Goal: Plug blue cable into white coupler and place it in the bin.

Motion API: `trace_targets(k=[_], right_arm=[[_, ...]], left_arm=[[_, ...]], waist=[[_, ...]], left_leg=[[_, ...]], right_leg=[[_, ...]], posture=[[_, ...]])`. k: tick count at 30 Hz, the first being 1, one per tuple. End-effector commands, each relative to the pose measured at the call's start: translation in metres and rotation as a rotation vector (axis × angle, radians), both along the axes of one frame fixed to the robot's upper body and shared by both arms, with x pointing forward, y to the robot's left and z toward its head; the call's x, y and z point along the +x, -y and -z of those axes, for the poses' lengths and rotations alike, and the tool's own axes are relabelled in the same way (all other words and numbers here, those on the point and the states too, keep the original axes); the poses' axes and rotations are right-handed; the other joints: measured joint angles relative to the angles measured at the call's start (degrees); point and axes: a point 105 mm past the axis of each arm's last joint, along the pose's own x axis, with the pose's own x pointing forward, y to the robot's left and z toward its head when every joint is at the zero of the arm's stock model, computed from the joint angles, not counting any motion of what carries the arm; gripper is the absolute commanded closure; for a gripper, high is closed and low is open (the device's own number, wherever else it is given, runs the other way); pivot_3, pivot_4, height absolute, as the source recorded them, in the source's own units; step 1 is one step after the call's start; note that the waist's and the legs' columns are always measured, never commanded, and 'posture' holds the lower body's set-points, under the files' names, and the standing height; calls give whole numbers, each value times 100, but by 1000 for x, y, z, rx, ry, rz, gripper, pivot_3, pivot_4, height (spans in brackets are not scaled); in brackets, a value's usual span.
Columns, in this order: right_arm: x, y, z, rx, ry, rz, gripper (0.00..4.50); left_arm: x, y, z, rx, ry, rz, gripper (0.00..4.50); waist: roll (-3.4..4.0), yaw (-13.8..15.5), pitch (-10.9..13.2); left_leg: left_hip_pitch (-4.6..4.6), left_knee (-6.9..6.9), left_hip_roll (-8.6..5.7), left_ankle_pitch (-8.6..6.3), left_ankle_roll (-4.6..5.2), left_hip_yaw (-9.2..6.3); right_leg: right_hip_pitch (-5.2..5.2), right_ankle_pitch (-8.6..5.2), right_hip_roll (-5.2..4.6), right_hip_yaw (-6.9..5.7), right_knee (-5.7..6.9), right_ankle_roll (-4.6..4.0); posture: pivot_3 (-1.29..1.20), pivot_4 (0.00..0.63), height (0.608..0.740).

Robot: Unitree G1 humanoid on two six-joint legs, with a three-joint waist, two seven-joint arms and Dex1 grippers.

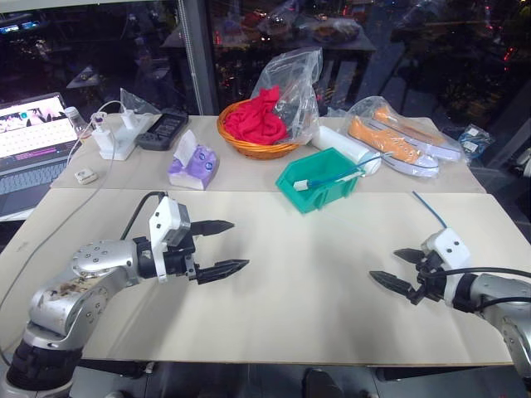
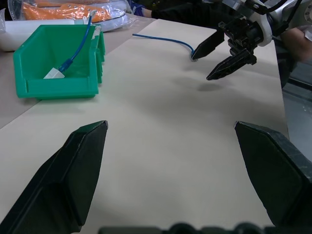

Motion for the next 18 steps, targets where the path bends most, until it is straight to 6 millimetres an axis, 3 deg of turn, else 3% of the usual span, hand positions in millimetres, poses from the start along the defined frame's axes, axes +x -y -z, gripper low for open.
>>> trace_targets(k=[1, 5, 9, 13, 18], right_arm=[[5, 4, -27, -144, 60, -56, 0], [34, 24, -84, -641, 64, -180, 0], [63, 37, -109, -941, 43, -237, 0], [87, 37, -108, -1087, 2, -330, 0], [101, 59, -82, -1323, -162, -451, 0]], left_arm=[[-5, 6, -4, -5, 20, 41, 23], [-5, 12, 2, -14, 3, 60, 23], [-4, 14, 5, -22, -2, 65, 23], [-3, 18, 6, -28, -7, 73, 23], [-7, 21, 8, -42, -13, 74, 23]], waist=[[0, -1, 0], [97, -64, 64], [77, -107, 65], [54, -169, 69], [61, -160, 74]], left_leg=[[0, 0, 0, 0, 0, 0], [-8, 20, -20, 5, -4, 29], [15, 0, -17, 9, 1, 25], [-12, 11, -18, 26, -35, 31], [-35, 8, -18, 28, -38, 31]], right_leg=[[0, 0, 0, 0, 0, 0], [-10, 17, -1, 63, -13, 20], [-4, 4, 1, 57, -1, 26], [-14, 5, 0, 64, -21, 37], [-27, 4, -3, 47, -16, 34]], posture=[[0, 150, 728], [0, 150, 728], [0, 150, 728], [0, 150, 728], [0, 150, 728]])
